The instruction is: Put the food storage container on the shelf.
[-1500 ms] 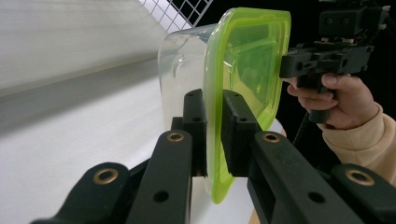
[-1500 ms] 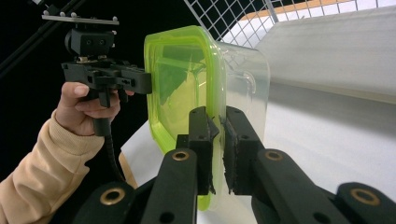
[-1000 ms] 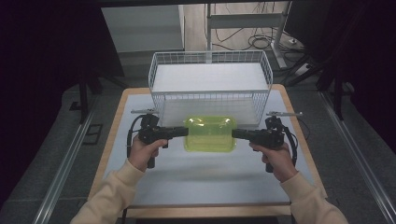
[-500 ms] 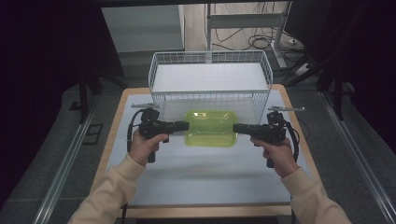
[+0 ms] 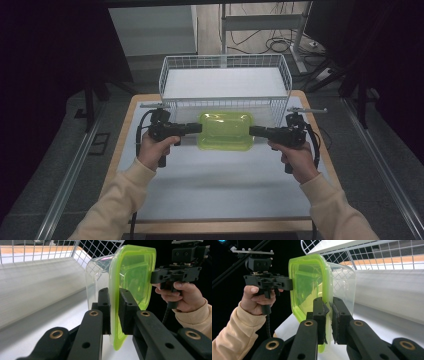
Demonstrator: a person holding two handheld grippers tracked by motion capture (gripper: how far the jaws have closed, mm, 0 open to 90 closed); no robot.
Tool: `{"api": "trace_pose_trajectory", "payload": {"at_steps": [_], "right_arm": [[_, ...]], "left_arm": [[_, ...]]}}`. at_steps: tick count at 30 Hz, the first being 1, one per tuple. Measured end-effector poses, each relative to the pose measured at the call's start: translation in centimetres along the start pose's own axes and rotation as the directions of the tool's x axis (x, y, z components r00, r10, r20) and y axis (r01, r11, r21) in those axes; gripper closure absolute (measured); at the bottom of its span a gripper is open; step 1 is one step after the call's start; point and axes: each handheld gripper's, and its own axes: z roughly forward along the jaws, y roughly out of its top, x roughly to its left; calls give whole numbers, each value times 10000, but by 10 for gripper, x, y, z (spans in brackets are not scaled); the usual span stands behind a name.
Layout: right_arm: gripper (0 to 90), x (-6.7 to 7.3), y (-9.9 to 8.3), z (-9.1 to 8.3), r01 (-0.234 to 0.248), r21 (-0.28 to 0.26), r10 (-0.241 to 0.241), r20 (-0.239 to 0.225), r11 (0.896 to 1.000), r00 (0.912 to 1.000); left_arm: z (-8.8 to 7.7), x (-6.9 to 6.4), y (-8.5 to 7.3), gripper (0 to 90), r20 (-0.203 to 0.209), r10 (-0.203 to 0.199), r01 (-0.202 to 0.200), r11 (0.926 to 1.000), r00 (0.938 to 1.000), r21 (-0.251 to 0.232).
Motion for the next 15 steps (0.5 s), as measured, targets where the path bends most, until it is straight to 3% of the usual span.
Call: {"api": "trace_pose_trajectory", "payload": {"at_steps": [15], "right_arm": [[823, 3, 18, 1, 288, -99, -287, 133, 9995, 9995]], "left_arm": [[-3, 2, 17, 814, -49, 144, -144, 9998, 9999, -121]]}}
